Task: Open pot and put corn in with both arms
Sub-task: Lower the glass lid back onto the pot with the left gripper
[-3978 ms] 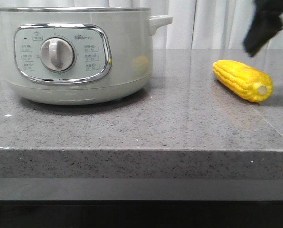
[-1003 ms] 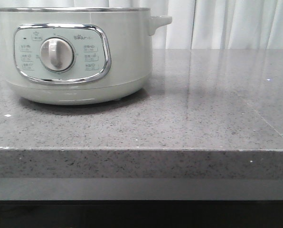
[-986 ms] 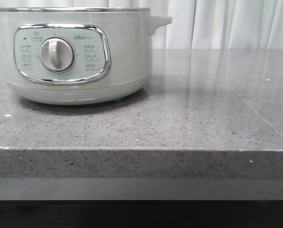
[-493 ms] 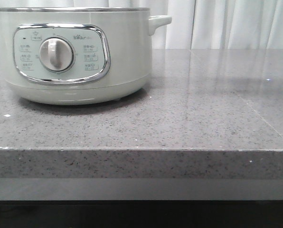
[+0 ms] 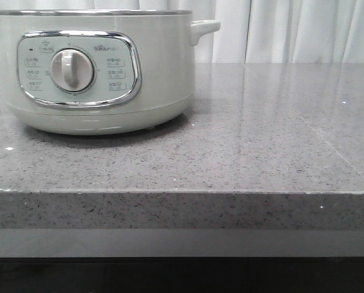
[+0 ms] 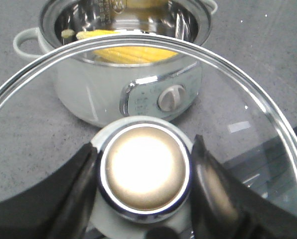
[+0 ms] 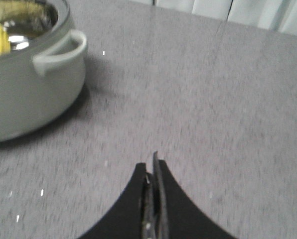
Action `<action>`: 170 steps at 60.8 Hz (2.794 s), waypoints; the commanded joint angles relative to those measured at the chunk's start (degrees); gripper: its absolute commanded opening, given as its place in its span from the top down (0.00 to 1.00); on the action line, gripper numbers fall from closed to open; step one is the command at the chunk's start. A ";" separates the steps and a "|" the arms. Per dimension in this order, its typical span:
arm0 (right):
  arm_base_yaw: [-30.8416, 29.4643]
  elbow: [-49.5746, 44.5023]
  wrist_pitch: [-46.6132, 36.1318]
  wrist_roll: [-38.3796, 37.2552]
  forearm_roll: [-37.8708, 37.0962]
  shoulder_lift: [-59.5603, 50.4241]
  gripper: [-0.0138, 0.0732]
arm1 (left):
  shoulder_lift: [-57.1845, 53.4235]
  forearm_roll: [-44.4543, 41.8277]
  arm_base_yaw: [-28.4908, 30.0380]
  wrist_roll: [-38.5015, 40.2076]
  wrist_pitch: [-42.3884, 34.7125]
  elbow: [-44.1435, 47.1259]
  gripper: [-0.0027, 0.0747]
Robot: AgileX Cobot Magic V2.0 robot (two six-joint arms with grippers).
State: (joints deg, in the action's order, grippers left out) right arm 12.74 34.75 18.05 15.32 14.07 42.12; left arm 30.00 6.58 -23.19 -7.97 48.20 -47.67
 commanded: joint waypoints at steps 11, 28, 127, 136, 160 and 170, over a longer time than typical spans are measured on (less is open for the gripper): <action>-0.37 -10.28 -7.17 0.59 1.95 -18.91 0.92 | 13.69 1.23 -0.28 0.65 -12.06 -12.52 0.77; -0.37 -14.90 -6.45 0.59 2.25 -28.07 0.92 | 33.20 1.23 -0.28 0.65 -11.81 -29.91 0.77; -0.37 -15.09 -8.35 0.59 2.25 -28.07 0.92 | 62.08 -0.04 -0.03 1.01 0.63 -54.42 0.58; -0.37 -15.09 -8.35 0.59 2.25 -28.07 0.92 | 61.97 -0.04 -0.03 1.01 -0.27 -54.42 0.47; -0.37 -15.09 -8.35 0.59 2.25 -28.07 0.92 | 61.32 -0.04 -0.03 1.01 -0.27 -57.59 0.28; -0.37 -15.09 -8.35 0.59 2.25 -28.07 0.92 | 58.31 -0.92 -0.03 1.01 -0.17 -57.59 0.33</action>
State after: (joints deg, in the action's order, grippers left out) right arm 12.74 18.25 14.52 15.57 15.89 13.56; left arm 93.21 5.44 -23.19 -7.24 51.57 -103.24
